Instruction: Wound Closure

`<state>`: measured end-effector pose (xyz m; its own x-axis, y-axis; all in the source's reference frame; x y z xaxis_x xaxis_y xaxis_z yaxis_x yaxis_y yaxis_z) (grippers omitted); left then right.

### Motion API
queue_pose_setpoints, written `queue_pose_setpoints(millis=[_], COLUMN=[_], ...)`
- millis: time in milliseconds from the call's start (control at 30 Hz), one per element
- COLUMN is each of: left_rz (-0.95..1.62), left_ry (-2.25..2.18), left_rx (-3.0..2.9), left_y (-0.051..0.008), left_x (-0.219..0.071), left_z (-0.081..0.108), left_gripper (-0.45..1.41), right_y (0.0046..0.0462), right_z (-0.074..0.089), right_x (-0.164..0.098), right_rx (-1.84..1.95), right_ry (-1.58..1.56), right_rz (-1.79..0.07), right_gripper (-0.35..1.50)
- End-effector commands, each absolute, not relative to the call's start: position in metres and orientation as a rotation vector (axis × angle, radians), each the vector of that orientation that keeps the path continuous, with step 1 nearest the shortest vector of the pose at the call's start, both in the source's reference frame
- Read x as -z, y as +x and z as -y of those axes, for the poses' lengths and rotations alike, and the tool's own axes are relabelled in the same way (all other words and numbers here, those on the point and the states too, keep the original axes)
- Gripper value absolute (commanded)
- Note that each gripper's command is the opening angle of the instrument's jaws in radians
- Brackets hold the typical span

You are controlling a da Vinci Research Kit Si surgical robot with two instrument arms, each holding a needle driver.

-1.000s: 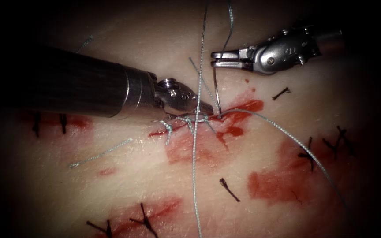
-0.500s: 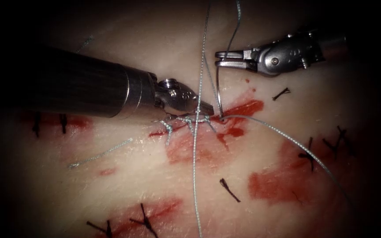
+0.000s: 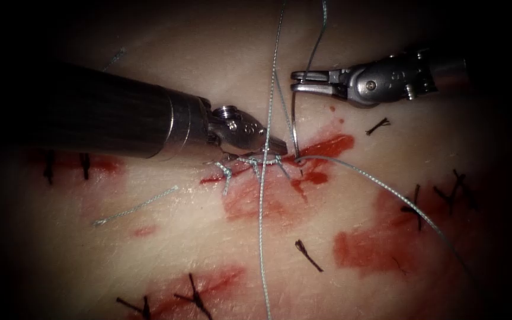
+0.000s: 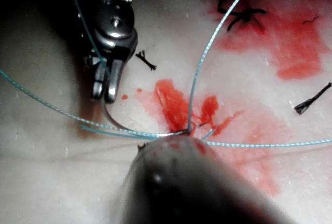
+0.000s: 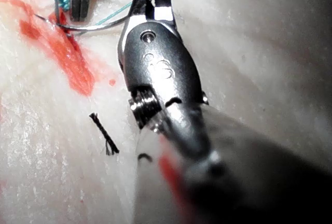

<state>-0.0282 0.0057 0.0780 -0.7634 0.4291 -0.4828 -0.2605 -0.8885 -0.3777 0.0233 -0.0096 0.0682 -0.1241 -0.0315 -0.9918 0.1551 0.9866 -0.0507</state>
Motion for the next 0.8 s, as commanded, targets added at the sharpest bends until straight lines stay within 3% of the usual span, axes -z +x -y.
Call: queue_pose_setpoints(millis=[33,800], left_rz=[0.411,0.356], left_ry=[-0.818,-0.901], left_rx=[-2.613,-2.548], left_y=[-0.0286,-0.0279], left_x=[-0.0785,-0.0764], left_z=[-0.0056,-0.0077], left_gripper=[-0.45,-0.45], right_y=[0.0241,0.0225], right_z=[0.0099,0.0127], right_x=[-0.0686,-0.0714], right_rx=[0.153,-0.459], right_ry=[0.103,0.454], right_rz=[-1.690,-1.569], right_gripper=[-0.35,-0.35])
